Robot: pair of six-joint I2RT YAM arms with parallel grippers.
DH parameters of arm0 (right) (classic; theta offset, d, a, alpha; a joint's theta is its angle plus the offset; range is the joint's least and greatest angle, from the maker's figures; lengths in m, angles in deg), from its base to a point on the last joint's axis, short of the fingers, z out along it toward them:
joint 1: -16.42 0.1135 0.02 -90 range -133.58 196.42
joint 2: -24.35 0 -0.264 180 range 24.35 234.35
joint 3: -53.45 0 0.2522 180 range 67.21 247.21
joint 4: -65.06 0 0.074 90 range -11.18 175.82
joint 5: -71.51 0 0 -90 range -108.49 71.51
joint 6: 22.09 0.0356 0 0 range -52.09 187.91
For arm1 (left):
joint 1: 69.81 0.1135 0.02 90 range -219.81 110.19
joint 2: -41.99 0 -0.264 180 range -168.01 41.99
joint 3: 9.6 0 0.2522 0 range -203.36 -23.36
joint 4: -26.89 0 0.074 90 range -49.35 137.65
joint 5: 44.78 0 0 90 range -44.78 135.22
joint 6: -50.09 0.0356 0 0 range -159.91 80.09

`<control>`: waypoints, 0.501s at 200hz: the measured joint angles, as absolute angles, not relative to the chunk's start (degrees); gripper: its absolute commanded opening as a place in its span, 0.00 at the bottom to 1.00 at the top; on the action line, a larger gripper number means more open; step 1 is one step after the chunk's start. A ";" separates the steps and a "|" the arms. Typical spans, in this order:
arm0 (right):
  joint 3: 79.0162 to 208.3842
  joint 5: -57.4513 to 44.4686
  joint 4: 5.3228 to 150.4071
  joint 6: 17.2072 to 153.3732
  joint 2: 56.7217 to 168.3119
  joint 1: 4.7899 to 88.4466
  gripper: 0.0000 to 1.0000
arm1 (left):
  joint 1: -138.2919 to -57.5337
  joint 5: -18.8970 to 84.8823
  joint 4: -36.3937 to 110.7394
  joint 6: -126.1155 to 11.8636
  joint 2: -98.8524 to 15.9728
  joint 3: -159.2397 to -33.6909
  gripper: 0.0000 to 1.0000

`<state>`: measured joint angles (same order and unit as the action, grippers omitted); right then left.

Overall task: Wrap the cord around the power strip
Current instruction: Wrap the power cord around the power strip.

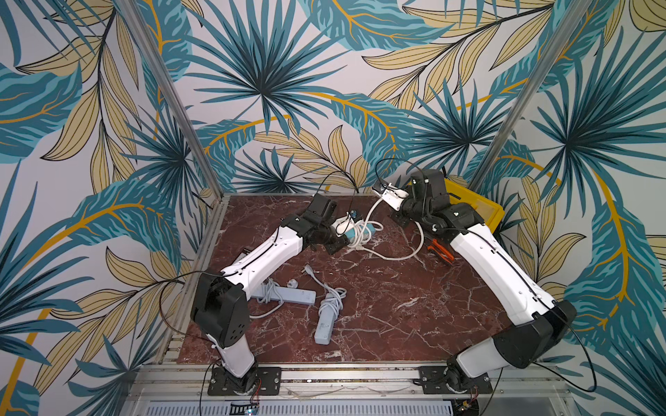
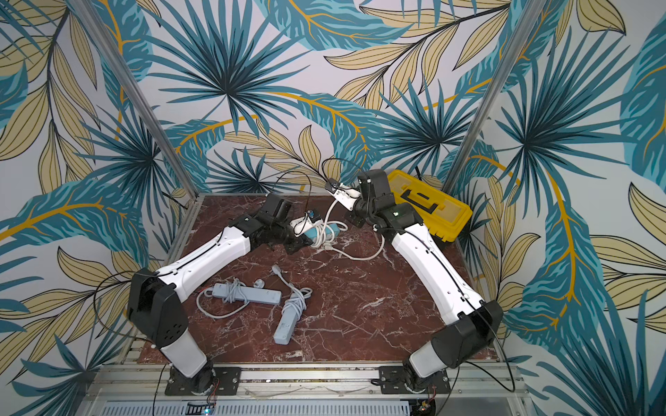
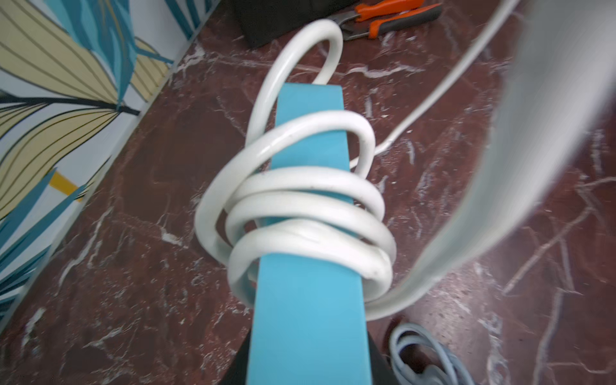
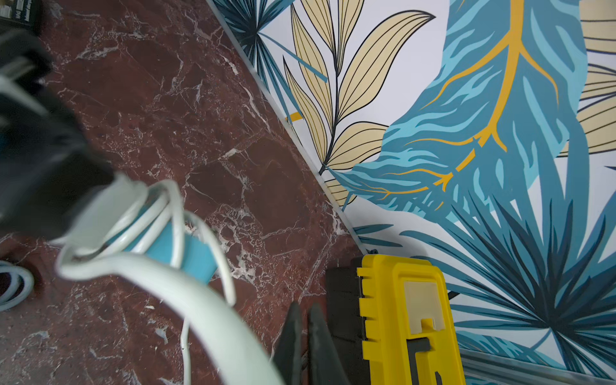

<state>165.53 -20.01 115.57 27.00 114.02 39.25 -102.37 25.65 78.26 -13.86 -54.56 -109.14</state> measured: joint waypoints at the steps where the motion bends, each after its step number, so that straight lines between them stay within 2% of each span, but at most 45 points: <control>1: 165.88 -19.75 115.57 27.02 114.28 39.07 0.00 | -102.41 25.32 78.30 -13.91 -54.43 -109.07 0.00; 48: 177.60 -6.41 118.56 30.56 125.82 34.09 0.00 | -104.86 5.91 78.19 -16.77 -49.41 -109.25 0.00; 64: 178.32 -2.15 117.91 33.47 128.42 33.15 0.09 | -104.69 2.98 78.28 -18.87 -49.32 -111.52 0.00; 100: 170.76 5.04 106.24 43.57 130.28 30.68 0.40 | -104.69 -0.08 79.09 -22.96 -49.32 -116.57 0.00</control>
